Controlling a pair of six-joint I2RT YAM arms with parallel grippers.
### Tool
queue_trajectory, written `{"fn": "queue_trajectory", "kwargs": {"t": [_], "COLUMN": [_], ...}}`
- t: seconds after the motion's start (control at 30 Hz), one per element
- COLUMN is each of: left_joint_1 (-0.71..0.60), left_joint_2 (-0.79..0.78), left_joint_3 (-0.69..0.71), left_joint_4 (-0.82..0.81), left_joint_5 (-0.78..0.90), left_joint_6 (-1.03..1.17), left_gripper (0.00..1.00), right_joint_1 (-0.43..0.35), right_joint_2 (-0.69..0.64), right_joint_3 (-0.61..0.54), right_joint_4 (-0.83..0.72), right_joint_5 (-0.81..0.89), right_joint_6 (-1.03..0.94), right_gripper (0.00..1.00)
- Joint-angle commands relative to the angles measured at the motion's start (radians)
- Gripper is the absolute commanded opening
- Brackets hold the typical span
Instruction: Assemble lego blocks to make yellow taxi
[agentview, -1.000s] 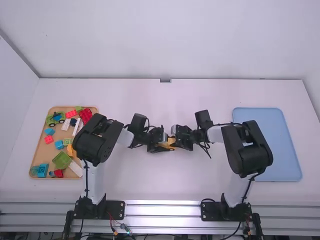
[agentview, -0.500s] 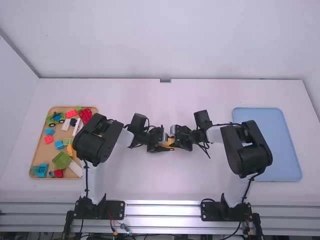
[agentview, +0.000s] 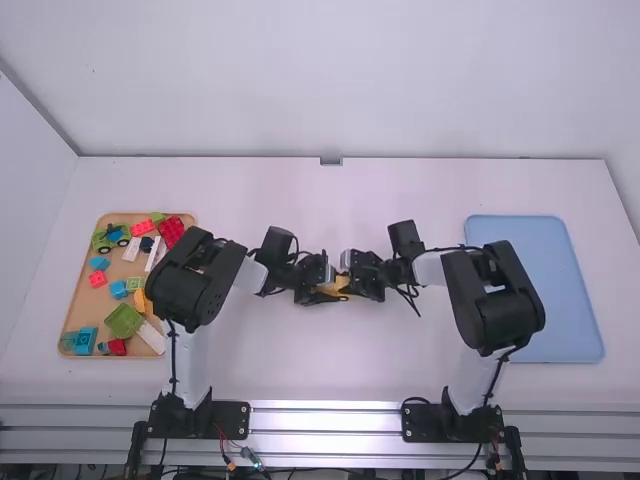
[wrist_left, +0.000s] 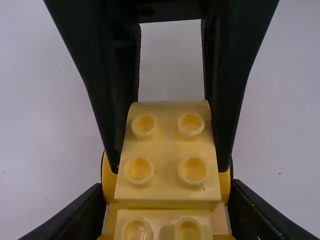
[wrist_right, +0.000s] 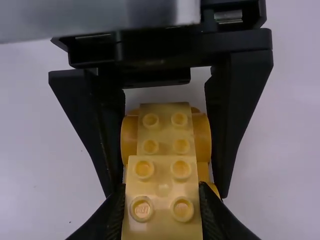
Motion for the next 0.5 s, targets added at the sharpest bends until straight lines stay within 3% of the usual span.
{"fn": "queue_trajectory", "kwargs": {"t": [0.0,0.07,0.13,0.47], "left_joint_1": [-0.008,-0.008,-0.008,-0.007], "left_joint_2": [0.014,0.014,0.014,0.014], "left_joint_3": [0.002,0.002,0.002,0.002], "left_joint_4": [-0.002,-0.002,-0.002,-0.002], "left_joint_5": [-0.006,-0.006,-0.005,-0.005], "left_joint_6": [-0.003,-0.003,-0.003,-0.003], "left_gripper": [0.57,0.57,0.57,0.56], "right_joint_1": [0.014,0.013,0.012,0.011], "right_joint_2": [0.015,0.015,0.015,0.015], "right_joint_3": [-0.008,-0.008,-0.008,-0.008], "right_joint_4": [-0.004,-0.001,-0.001,0.017], "right_joint_5": [0.050,0.058,0.055,0.055], "right_joint_6": [0.010,0.011,0.010,0.029], "right_gripper": [0.10,0.17,0.31,0.45]}}
